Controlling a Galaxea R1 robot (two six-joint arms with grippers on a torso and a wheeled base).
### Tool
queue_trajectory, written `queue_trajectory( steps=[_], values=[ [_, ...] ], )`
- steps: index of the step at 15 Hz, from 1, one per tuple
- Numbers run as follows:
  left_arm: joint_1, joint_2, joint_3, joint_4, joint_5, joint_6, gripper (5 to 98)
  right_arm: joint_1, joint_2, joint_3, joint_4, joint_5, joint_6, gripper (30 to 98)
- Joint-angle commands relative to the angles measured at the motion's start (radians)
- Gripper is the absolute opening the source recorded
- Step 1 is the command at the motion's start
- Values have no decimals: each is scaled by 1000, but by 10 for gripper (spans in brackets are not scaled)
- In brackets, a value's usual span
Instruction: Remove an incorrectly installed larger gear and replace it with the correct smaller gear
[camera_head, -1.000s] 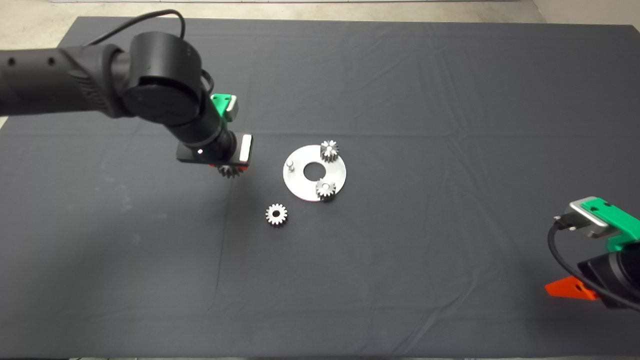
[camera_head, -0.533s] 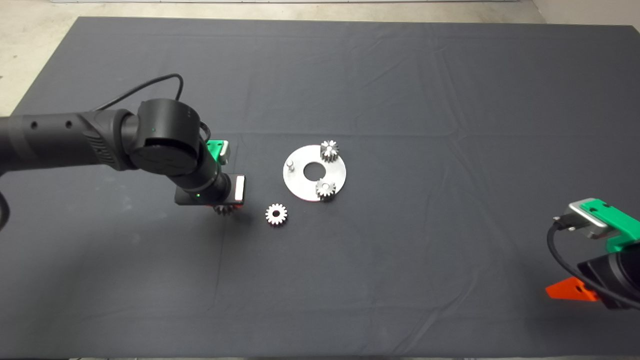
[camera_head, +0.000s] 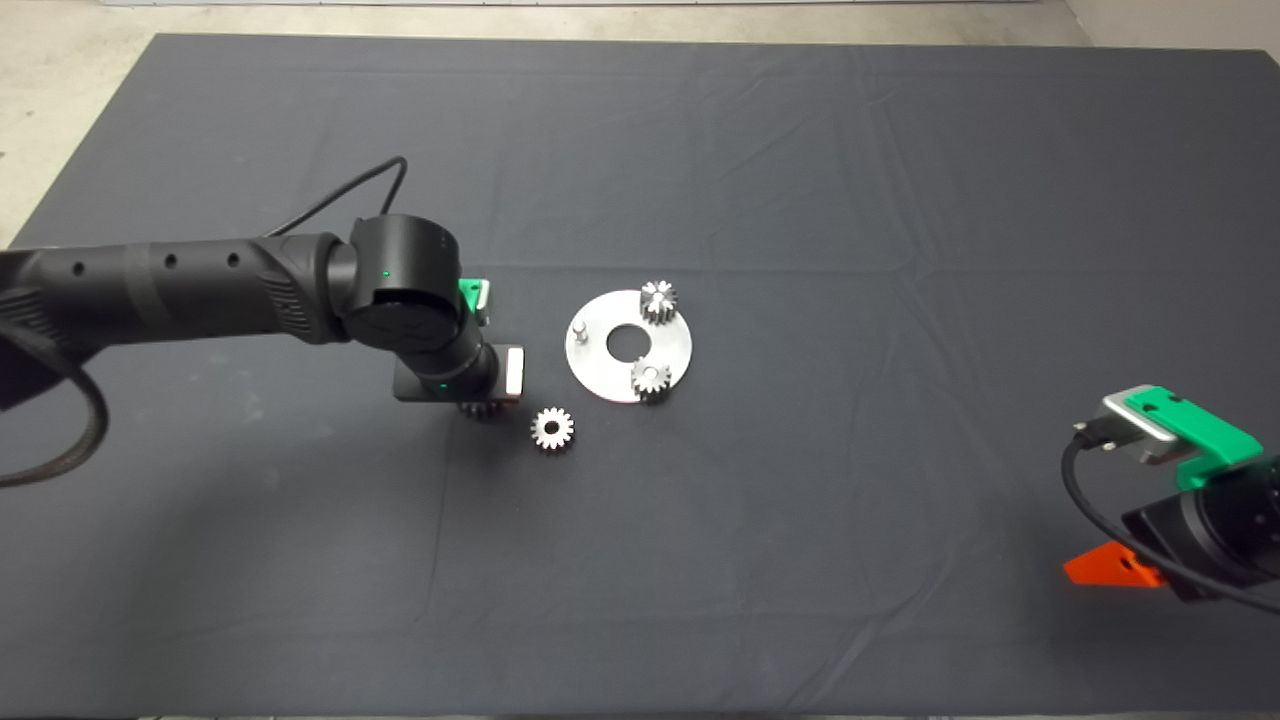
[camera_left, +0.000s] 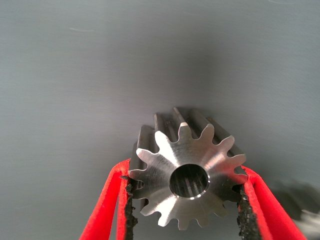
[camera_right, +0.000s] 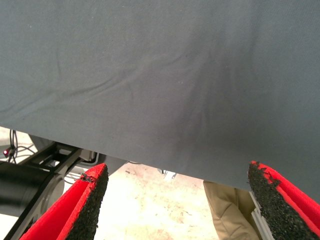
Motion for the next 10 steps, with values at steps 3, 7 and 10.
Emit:
queue_trajectory(
  steps=[3,7,10],
  values=[
    [-101,9,29,-56,60,6,404,7,29,-13,29,-66,-3,739],
    [-104,10,22,-57,74,41,440,6,29,-10,30,-66,0,739],
    [-104,-1,8,-56,72,49,484,7,29,-7,30,-68,0,739]
  ],
)
